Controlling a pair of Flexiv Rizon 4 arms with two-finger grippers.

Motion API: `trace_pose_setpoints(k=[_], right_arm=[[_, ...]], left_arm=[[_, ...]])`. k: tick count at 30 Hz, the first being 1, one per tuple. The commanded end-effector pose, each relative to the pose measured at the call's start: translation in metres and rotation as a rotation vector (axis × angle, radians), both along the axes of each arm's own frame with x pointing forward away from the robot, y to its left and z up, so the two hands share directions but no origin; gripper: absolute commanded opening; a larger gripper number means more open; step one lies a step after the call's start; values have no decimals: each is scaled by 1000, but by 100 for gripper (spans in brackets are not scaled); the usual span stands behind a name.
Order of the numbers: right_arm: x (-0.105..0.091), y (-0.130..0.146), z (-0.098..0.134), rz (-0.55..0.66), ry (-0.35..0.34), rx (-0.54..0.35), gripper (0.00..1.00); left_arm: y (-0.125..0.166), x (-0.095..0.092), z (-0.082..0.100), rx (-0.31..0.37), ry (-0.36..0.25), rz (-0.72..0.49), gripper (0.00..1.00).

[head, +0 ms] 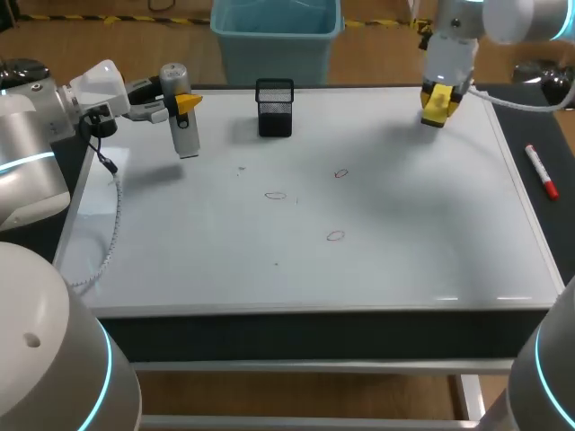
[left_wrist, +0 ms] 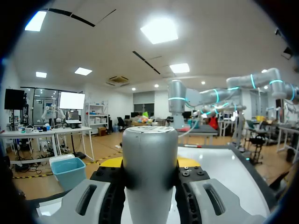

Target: Pick up the inspection probe, press it on each red-marked spot on the whiteboard one by one, put down the probe, pick up the eraser, and wipe off all the red marks.

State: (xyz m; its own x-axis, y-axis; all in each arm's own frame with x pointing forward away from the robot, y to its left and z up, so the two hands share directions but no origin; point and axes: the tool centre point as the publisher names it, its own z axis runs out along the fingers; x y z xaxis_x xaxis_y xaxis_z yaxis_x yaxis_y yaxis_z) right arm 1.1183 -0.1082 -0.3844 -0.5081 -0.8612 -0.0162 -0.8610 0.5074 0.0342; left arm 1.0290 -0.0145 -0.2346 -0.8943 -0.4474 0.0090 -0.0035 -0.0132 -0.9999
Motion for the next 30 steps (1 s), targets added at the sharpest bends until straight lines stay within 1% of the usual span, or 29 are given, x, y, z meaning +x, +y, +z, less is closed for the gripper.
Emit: trace_pose_setpoints(k=[1,9,17,21,30], right_arm=[[-6,-9,0,0,-8,9,0],[-16,-6,3,14,-18,23,0],[-26,-11,3,20,-24,19,0],[-32,-15,6,19,-20,19,0],[-32,-15,6,19,-20,19,0]], left_arm=[[0,0,1,0,-2,1,0],[0,0,1,0,-2,1,0],[0,0,1,0,-2,1,0],[0,0,1,0,-2,1,0],[0,0,1,0,-2,1,0]])
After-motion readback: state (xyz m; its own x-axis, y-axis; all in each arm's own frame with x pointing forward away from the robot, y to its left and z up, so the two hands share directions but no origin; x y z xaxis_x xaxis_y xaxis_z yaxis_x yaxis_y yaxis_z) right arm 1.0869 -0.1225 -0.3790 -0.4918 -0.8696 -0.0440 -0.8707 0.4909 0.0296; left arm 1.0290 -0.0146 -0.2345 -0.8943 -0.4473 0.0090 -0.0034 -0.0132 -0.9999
